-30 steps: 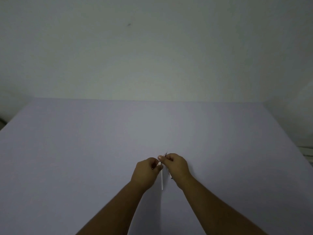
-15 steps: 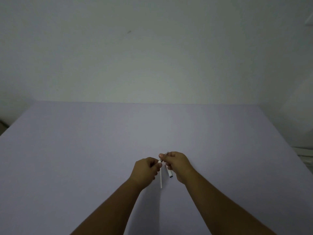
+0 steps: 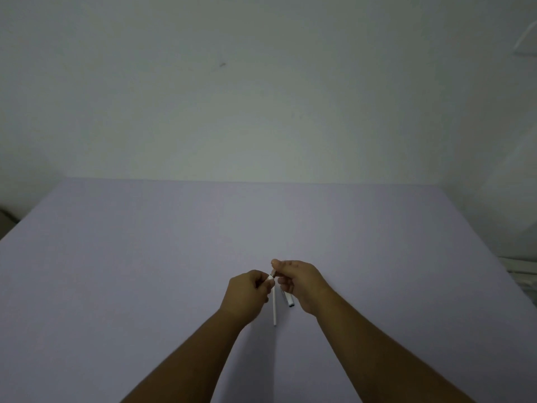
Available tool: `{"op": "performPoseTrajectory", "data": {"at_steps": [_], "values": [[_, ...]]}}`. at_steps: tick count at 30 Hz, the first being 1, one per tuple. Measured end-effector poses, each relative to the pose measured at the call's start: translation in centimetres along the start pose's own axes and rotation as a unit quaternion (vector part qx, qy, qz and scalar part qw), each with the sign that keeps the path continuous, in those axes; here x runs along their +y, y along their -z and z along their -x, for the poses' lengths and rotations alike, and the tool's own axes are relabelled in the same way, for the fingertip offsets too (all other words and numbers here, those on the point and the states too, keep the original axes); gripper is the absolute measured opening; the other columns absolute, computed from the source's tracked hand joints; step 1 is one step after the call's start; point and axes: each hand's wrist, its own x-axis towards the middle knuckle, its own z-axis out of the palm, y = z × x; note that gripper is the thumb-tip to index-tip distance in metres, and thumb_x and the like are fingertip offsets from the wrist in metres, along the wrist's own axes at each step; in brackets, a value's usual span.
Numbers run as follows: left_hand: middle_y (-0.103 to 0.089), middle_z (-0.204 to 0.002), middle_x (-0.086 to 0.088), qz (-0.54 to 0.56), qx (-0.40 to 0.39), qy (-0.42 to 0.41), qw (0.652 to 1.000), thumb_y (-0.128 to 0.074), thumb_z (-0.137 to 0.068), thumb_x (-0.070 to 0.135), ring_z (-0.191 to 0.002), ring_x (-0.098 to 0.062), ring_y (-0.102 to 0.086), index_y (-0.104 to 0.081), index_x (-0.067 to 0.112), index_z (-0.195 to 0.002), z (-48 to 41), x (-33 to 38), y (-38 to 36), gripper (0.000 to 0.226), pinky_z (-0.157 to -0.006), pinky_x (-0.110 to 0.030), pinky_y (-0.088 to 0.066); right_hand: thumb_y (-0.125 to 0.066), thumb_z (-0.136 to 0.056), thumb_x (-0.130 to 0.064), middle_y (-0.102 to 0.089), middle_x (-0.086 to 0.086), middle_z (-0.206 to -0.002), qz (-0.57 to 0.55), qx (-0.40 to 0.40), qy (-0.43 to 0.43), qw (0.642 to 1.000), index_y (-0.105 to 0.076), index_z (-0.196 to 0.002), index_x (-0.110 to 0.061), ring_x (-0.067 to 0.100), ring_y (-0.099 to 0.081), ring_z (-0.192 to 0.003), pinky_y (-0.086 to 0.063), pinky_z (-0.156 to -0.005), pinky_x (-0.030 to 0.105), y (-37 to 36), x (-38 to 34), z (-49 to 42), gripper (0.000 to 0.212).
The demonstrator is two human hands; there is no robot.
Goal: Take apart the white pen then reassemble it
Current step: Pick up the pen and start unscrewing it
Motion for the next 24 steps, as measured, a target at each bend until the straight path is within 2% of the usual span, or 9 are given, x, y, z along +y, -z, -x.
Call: {"op": "performPoseTrajectory", "data": {"at_steps": [2, 6, 8, 11, 14, 16, 18, 21, 24], "values": [[-0.069, -0.078, -0.004, 0.000, -0.001, -0.002, 1.000, -0.055, -0.092, 0.024, -0.061, -0.008, -0.062, -0.068, 0.009, -0.094, 0.2, 0.2, 0.0, 0.019, -0.065, -0.024, -0.052, -0.070, -0.081, -0.027, -0.057, 0.007, -0.075, 0.034, 0.020, 0.003, 0.999, -0.067, -0.082, -0.007, 0.017, -0.051, -0.069, -0.047, -0.075, 0.032, 0.0, 0.0, 0.1, 0.021], [-0.071, -0.082, -0.007, -0.009, 0.005, -0.005, 1.000, -0.055, -0.092, 0.026, -0.065, -0.012, -0.063, -0.068, 0.010, -0.094, 0.2, 0.4, -0.1, 0.020, -0.070, -0.030, -0.054, -0.063, -0.084, -0.005, -0.064, 0.007, -0.079, -0.022, -0.010, 0.024, 0.999, -0.068, -0.088, -0.008, 0.016, -0.058, -0.072, -0.048, -0.070, 0.025, 0.1, -0.4, 0.1, 0.007], [-0.071, -0.082, -0.007, -0.010, 0.010, -0.005, 1.000, -0.055, -0.092, 0.026, -0.067, -0.014, -0.064, -0.068, 0.011, -0.094, 0.1, 0.5, 0.0, 0.020, -0.072, -0.031, -0.055, -0.063, -0.085, -0.013, -0.066, 0.007, -0.084, -0.027, 0.005, 0.021, 0.999, -0.067, -0.097, -0.004, 0.017, -0.059, -0.076, -0.050, -0.073, 0.027, 0.1, -0.5, -0.1, 0.015], [-0.072, -0.082, -0.008, -0.017, 0.007, -0.009, 1.000, -0.055, -0.092, 0.026, -0.069, -0.017, -0.066, -0.068, 0.010, -0.094, 0.0, 0.8, -0.1, 0.020, -0.073, -0.033, -0.056, -0.069, -0.081, -0.028, -0.061, 0.004, -0.076, 0.043, 0.048, 0.017, 0.998, -0.067, -0.090, -0.006, 0.016, -0.053, -0.069, -0.050, -0.077, 0.033, 0.3, -0.5, -0.1, 0.023], [-0.072, -0.080, -0.007, -0.031, 0.006, -0.010, 0.999, -0.055, -0.092, 0.026, -0.071, -0.019, -0.066, -0.068, 0.011, -0.091, -0.1, 0.9, -0.1, 0.020, -0.074, -0.035, -0.057, -0.064, -0.083, -0.008, -0.062, 0.005, -0.076, 0.010, 0.014, 0.028, 0.999, -0.068, -0.084, -0.010, 0.016, -0.055, -0.069, -0.049, -0.071, 0.028, 0.4, -0.7, 0.0, 0.004], [-0.071, -0.079, -0.006, -0.032, 0.009, -0.008, 0.999, -0.055, -0.092, 0.027, -0.071, -0.019, -0.066, -0.068, 0.012, -0.091, -0.1, 1.0, 0.0, 0.020, -0.074, -0.035, -0.057, -0.059, -0.084, 0.000, -0.066, 0.007, -0.081, -0.029, -0.003, 0.027, 0.999, -0.068, -0.087, -0.010, 0.017, -0.060, -0.074, -0.049, -0.070, 0.025, 0.6, -0.9, -0.1, 0.014], [-0.072, -0.079, -0.006, -0.035, 0.010, -0.012, 0.999, -0.055, -0.092, 0.027, -0.072, -0.020, -0.066, -0.068, 0.011, -0.091, -0.2, 1.1, 0.0, 0.020, -0.075, -0.036, -0.057, -0.062, -0.084, -0.009, -0.067, 0.007, -0.084, -0.016, 0.008, 0.016, 1.000, -0.068, -0.083, -0.011, 0.017, -0.059, -0.074, -0.050, -0.071, 0.027, 0.6, -1.0, -0.1, 0.006], [-0.073, -0.082, -0.009, -0.033, 0.005, -0.016, 0.999, -0.055, -0.092, 0.027, -0.074, -0.021, -0.067, -0.068, 0.010, -0.093, -0.2, 1.3, -0.1, 0.021, -0.076, -0.036, -0.057, -0.070, -0.080, -0.024, -0.064, 0.004, -0.079, 0.048, 0.032, 0.017, 0.998, -0.067, -0.086, -0.010, 0.016, -0.055, -0.071, -0.050, -0.075, 0.031, 0.6, -0.8, 0.0, 0.015], [-0.072, -0.081, -0.008, -0.041, 0.005, -0.017, 0.999, -0.054, -0.092, 0.026, -0.072, -0.020, -0.065, -0.068, 0.010, -0.093, -0.2, 1.3, -0.2, 0.021, -0.074, -0.035, -0.056, -0.064, -0.083, -0.006, -0.065, 0.006, -0.080, 0.008, 0.002, 0.031, 0.999, -0.069, -0.083, -0.013, 0.016, -0.058, -0.073, -0.049, -0.071, 0.027, 0.8, -0.8, -0.2, 0.008]]}}
